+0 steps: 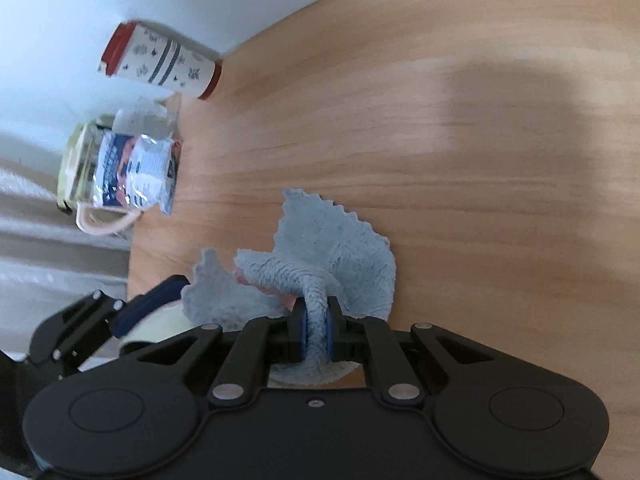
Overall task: Clean bowl
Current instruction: 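Hold the bowl with the left gripper while the right gripper rubs the cloth inside it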
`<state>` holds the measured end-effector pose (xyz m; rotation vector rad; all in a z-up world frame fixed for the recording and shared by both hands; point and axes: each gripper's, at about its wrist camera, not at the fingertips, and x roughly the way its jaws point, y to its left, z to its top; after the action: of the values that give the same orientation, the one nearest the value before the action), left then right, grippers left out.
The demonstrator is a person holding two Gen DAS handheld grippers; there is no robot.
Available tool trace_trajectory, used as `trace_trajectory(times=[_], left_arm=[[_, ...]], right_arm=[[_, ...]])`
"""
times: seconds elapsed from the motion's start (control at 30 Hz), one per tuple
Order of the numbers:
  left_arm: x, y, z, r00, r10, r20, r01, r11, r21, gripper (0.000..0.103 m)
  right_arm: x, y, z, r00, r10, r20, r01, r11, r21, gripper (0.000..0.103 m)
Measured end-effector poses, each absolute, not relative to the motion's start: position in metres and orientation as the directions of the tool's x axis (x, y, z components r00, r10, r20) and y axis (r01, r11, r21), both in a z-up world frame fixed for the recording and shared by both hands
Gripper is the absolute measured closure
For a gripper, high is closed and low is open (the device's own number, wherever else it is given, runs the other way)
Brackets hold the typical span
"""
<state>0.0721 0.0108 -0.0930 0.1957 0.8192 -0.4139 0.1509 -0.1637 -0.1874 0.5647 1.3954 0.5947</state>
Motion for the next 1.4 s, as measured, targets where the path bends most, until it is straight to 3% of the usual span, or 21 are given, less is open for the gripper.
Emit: trace_trajectory(times=[0.27, 0.5, 0.8, 1.03, 1.4], left_arm=[[0.077, 0.011, -0.094, 0.602, -0.278, -0.749, 0.408, 0.913, -0.011, 0.087], [0.073, 0.004, -0.091, 0.607, -0.287, -0.741, 0.42, 0.907, -0.008, 0.086], [0.066, 0.009, -0.085, 0.631, -0.289, -0.72, 0.41, 0.912, -0.007, 0.086], [0.067, 0.014, -0.081, 0.643, -0.276, -0.714, 0.389, 0.921, -0.005, 0.086], [0.078, 0.01, -0.08, 0.634, -0.312, -0.708, 0.434, 0.901, -0.008, 0.086]], right_arm=[[0.159, -0.169, -0.151, 0.135, 0.776, -0.616, -0.053, 0.627, 0.777, 0.092], [0.161, -0.151, -0.146, 0.118, 0.766, -0.632, -0.097, 0.643, 0.76, 0.092], [0.153, -0.173, -0.177, 0.099, 0.708, -0.699, -0.004, 0.703, 0.712, 0.092], [0.146, -0.175, -0.195, 0.069, 0.716, -0.694, 0.055, 0.692, 0.72, 0.091], [0.171, -0.161, -0.166, 0.088, 0.723, -0.685, -0.041, 0.689, 0.723, 0.091]])
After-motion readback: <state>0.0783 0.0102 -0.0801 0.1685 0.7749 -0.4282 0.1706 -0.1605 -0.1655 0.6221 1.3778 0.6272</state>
